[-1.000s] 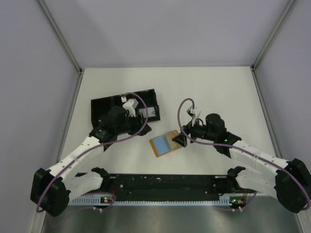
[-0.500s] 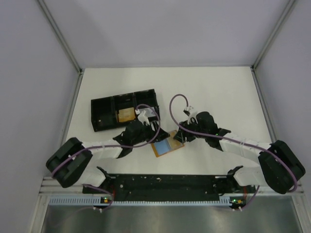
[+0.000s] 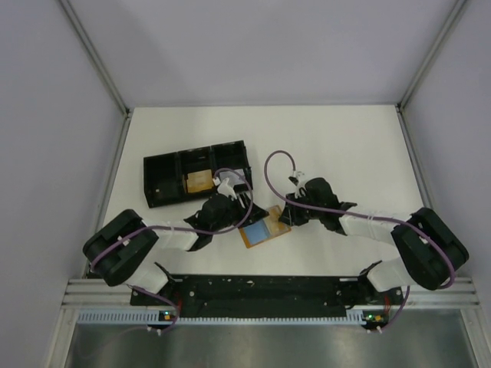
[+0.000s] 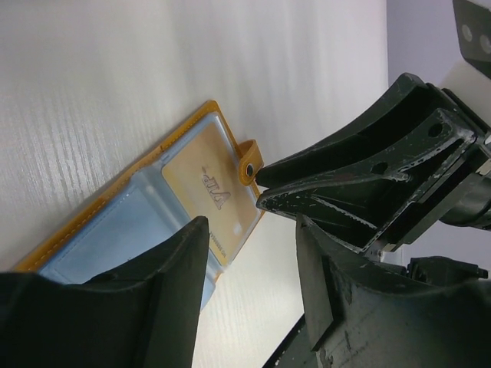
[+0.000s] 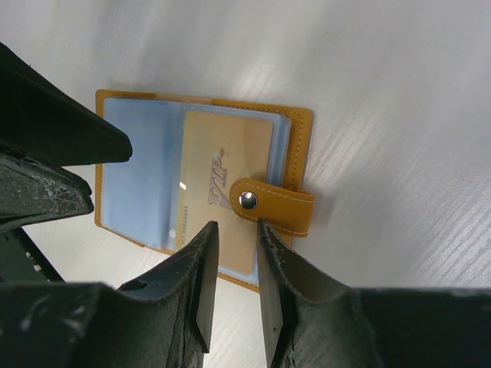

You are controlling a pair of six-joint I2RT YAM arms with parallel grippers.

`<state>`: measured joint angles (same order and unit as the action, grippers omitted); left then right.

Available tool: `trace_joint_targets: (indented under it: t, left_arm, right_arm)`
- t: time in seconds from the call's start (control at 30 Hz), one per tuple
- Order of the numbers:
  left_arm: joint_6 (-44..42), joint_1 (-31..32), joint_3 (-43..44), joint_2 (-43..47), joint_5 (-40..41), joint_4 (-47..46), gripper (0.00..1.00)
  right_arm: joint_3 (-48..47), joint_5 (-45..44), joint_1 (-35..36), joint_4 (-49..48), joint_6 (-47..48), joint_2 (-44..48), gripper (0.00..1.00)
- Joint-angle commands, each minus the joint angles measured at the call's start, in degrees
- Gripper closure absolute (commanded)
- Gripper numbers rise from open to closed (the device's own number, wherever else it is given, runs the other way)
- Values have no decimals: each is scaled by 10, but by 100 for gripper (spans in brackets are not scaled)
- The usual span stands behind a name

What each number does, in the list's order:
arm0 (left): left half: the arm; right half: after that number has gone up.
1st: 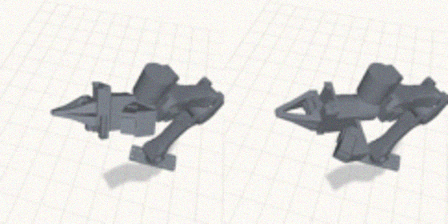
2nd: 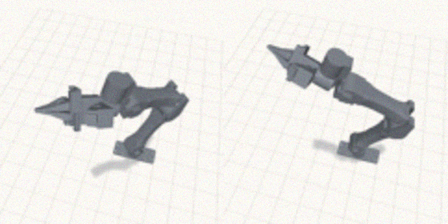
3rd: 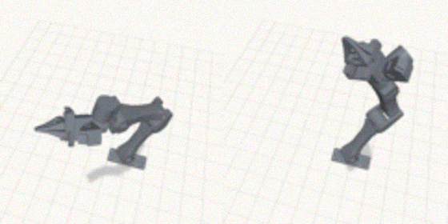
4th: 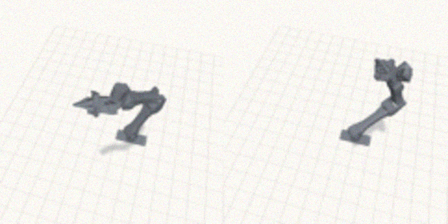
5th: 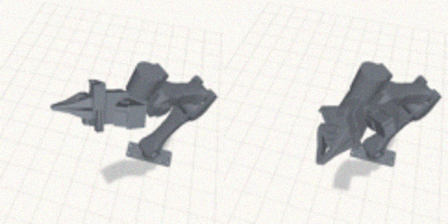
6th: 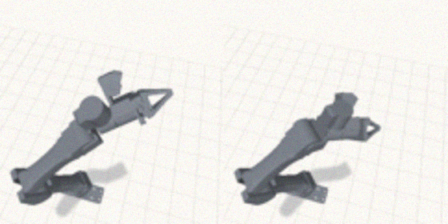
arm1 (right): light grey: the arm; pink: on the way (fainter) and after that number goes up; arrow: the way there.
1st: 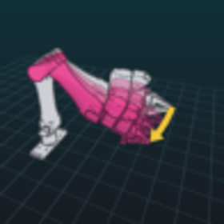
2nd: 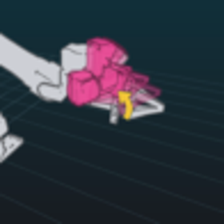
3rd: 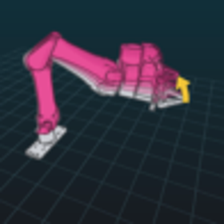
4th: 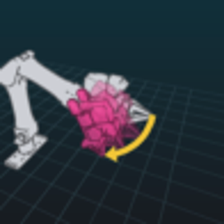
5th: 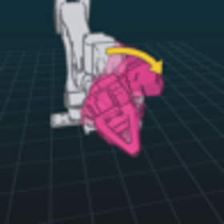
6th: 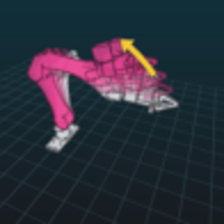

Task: Take the credit cards out of the card holder
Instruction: Remove the credit card from the card holder.

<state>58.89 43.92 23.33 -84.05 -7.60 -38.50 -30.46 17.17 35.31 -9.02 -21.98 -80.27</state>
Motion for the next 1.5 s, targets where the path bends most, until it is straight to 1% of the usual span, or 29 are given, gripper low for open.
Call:
trace_joint_targets:
  t: [0.0,0.2,0.3,0.47,0.67,0.83,1.03,1.2,1.3,1.47]
  left_arm:
    - [9,7,13,-19,1,-3,47]
    - [13,14,29,-46,-18,15,48]
    - [16,18,36,-59,-22,15,48]
    - [21,20,44,-71,-23,18,48]
    - [33,19,43,-87,-27,11,49]
    - [39,19,33,-68,4,54,49]
    - [45,19,51,-57,20,112,48]
    - [43,20,55,-50,28,127,47]
    - [45,20,54,-53,14,110,48]
    - [60,21,42,-67,-5,53,56]
  right_arm:
    - [-20,-15,-6,-8,-11,-7,73]
    - [-21,-7,-5,13,-24,-14,73]
    - [-24,3,-6,17,-32,-24,76]
    - [-28,25,-6,22,-44,-39,83]
    - [-22,52,-7,12,-64,-39,87]
    - [-14,65,-7,-1,-76,-38,88]
    - [-12,72,-6,-14,-87,-38,89]
    - [-9,73,-7,-17,-89,-38,89]
    - [-9,75,-6,-20,-90,-43,90]
    - [-9,81,-6,-22,-92,-52,90]
